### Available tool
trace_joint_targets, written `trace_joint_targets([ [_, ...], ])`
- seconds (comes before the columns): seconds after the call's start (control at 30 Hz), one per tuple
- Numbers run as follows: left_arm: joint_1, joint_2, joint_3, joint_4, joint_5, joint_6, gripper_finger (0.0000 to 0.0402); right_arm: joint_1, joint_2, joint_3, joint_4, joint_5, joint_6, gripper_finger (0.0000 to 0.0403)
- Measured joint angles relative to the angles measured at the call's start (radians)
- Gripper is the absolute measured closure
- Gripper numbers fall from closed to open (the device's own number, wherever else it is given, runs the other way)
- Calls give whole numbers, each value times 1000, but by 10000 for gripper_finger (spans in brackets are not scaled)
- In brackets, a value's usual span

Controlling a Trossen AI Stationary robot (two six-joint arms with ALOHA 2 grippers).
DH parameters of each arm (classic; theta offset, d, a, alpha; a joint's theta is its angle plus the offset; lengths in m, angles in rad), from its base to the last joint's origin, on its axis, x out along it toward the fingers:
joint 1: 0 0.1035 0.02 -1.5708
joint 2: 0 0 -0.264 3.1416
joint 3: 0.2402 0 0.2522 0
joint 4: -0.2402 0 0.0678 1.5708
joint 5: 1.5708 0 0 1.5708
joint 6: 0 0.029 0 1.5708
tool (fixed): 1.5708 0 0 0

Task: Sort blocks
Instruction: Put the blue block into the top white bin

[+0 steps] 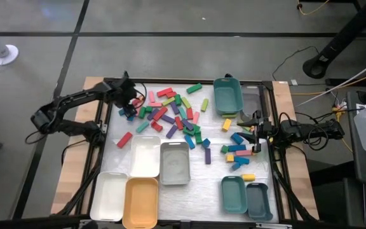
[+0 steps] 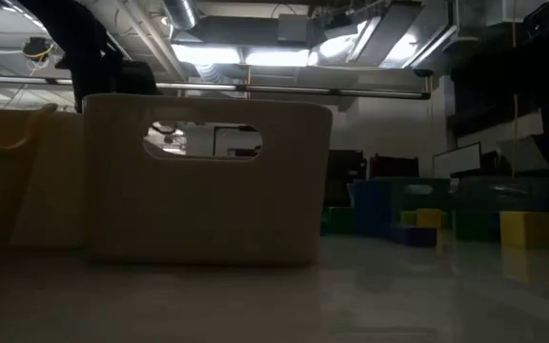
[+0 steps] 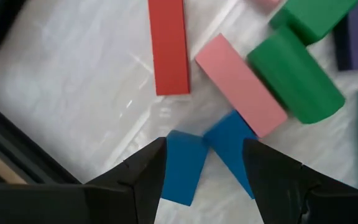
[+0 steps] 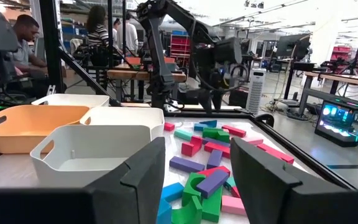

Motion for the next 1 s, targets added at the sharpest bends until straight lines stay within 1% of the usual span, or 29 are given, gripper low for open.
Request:
trace_joint_targets([
  [0.2,0,43,0,-5,-8,14,203,0,0,0,0,0,0,221],
  [0.37,9,45,0,-5,-65,-7,203,0,0,0,-9,0,0,221],
  [0.43,20,45,0,-5,-69,-8,203,0,0,0,-19,0,0,221],
  [0.63,47,45,0,-6,-54,-3,203,0,0,0,-25,0,0,221],
  [0.8,51,45,0,-6,0,22,203,0,0,0,-35,0,0,221],
  [1.0,51,45,0,-10,3,41,203,0,0,0,-47,0,0,221],
])
